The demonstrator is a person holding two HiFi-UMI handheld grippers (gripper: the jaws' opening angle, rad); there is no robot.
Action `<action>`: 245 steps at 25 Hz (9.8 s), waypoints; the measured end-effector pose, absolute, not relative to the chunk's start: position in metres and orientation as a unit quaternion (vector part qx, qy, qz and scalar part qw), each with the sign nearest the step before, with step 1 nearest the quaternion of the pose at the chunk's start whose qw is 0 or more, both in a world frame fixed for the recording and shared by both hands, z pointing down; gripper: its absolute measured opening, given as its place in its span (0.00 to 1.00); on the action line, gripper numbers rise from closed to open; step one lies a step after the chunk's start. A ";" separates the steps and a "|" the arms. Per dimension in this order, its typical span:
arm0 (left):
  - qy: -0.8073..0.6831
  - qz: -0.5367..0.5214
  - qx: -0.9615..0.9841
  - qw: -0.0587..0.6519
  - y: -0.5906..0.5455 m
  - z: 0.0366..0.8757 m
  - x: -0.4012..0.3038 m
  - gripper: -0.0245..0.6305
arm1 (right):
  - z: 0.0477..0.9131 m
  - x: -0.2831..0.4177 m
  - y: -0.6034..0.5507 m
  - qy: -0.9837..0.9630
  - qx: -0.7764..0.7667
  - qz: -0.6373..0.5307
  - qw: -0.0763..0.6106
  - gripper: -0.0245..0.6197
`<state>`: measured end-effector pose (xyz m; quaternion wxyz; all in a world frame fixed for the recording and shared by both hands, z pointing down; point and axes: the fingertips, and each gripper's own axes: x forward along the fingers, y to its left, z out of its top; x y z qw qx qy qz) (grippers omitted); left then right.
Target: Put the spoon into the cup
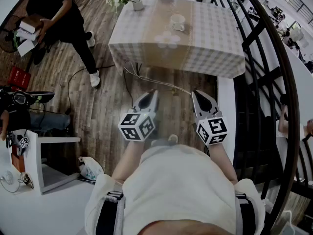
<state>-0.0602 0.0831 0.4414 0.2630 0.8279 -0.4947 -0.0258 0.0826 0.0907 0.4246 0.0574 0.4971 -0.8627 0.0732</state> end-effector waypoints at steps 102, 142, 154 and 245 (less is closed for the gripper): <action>-0.411 0.005 0.870 0.272 -0.359 0.462 -0.047 0.04 | 0.453 0.065 -0.290 -0.819 0.556 0.109 0.092 0.04; -0.438 0.100 0.826 0.339 -0.459 0.570 0.021 0.04 | 0.495 0.113 -0.399 -0.829 0.526 0.161 0.104 0.04; -0.429 0.119 0.829 0.337 -0.460 0.584 0.031 0.05 | 0.501 0.112 -0.404 -0.828 0.524 0.164 0.111 0.04; -0.478 -0.010 0.847 0.231 -0.024 0.425 -0.007 0.04 | 0.415 0.113 -0.017 -0.864 0.496 0.054 0.061 0.04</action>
